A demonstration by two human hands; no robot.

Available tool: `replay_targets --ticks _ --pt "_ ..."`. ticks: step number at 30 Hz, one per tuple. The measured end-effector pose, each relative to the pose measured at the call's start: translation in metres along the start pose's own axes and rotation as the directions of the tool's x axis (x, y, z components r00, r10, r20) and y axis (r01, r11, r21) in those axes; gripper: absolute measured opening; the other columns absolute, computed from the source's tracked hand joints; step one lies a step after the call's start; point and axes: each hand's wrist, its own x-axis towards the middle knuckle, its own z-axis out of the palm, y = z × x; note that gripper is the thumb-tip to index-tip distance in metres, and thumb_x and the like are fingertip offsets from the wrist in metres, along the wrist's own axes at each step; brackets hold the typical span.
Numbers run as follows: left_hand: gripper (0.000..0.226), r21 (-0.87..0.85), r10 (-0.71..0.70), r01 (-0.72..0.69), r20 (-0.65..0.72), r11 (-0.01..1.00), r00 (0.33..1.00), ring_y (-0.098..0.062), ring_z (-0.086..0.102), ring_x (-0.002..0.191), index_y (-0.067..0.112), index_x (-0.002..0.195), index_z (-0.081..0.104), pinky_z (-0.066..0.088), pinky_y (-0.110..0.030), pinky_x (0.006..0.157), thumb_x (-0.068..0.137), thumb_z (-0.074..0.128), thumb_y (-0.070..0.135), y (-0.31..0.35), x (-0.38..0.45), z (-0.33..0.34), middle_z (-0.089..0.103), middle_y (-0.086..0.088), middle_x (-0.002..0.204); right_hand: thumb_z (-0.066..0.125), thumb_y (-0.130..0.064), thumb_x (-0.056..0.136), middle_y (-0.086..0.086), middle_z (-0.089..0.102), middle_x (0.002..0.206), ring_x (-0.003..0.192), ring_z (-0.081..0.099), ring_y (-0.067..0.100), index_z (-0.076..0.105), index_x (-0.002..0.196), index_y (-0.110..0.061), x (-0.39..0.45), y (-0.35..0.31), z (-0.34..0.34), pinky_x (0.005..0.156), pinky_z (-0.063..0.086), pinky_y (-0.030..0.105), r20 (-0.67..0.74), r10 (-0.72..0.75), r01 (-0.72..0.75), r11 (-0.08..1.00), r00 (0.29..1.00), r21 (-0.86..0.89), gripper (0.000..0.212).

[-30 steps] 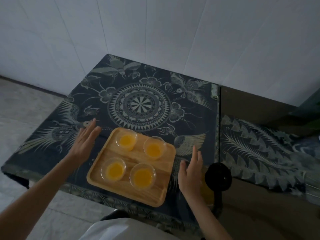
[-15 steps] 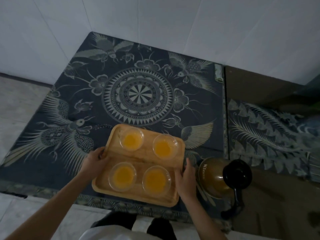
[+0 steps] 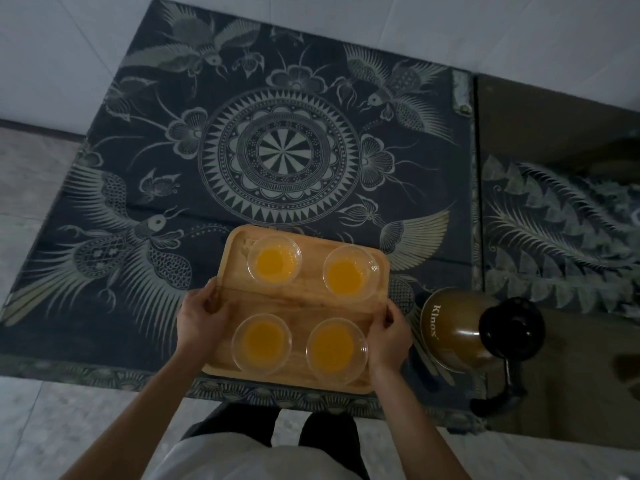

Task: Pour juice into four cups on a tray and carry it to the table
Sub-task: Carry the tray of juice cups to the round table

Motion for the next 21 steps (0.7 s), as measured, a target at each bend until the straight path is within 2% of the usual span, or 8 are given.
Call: replay_targets --ticks 9,12,15,18,21 --pt "0.057 -0.013 0.006 -0.006 -0.043 1.0 0.999 -0.027 0.062 0.1 0.016 0.148 0.061 0.053 -0.042 0.093 0.094 0.078 0.022 -0.006 -0.006 0.0 0.061 -0.011 0.113 0.059 -0.022 0.102 -0.023 0.064 0.096 0.089 0.055 -0.009 0.071 0.117 -0.026 0.001 -0.004 -0.003 0.078 0.045 0.025 0.016 0.029 -0.031 0.995 0.999 0.095 0.02" --pt "0.057 -0.049 0.002 -0.005 -0.055 0.999 0.998 -0.025 0.061 0.098 0.018 0.148 0.062 0.052 -0.04 0.093 0.093 0.078 0.02 -0.005 -0.007 -0.001 0.062 -0.011 0.111 0.058 -0.022 0.102 -0.012 0.068 0.102 0.092 0.056 -0.008 0.07 0.119 -0.021 0.002 -0.004 -0.005 0.079 0.047 0.023 0.034 0.016 -0.019 0.994 0.999 0.112 0.021" --pt "0.055 -0.067 0.002 -0.005 -0.046 0.998 0.999 -0.023 0.06 0.093 0.021 0.147 0.063 0.05 -0.039 0.09 0.094 0.078 0.023 -0.005 -0.01 -0.002 0.059 -0.008 0.106 0.057 -0.025 0.102 -0.007 0.07 0.105 0.094 0.059 -0.005 0.07 0.12 -0.019 0.003 -0.003 -0.01 0.073 0.041 0.015 0.048 -0.01 0.005 0.994 0.999 0.112 0.022" --pt "0.055 -0.081 0.002 -0.005 -0.042 0.997 0.999 -0.025 0.06 0.093 0.02 0.147 0.063 0.05 -0.04 0.089 0.094 0.079 0.024 -0.004 -0.012 -0.002 0.06 -0.009 0.104 0.058 -0.029 0.102 -0.004 0.072 0.108 0.099 0.065 0.01 0.07 0.121 -0.019 0.005 -0.002 -0.016 0.073 0.044 0.017 0.058 -0.014 0.009 0.995 0.998 0.1 0.025" --pt "0.056 -0.104 0.006 -0.01 -0.041 0.994 0.999 -0.027 0.063 0.098 0.021 0.147 0.063 0.053 -0.043 0.091 0.094 0.078 0.023 -0.005 -0.014 -0.002 0.065 -0.011 0.109 0.058 -0.032 0.102 -0.006 0.072 0.106 0.098 0.066 0.01 0.07 0.12 -0.02 0.006 -0.005 -0.022 0.072 0.046 0.02 0.064 -0.01 0.003 0.995 0.998 0.103 0.025"
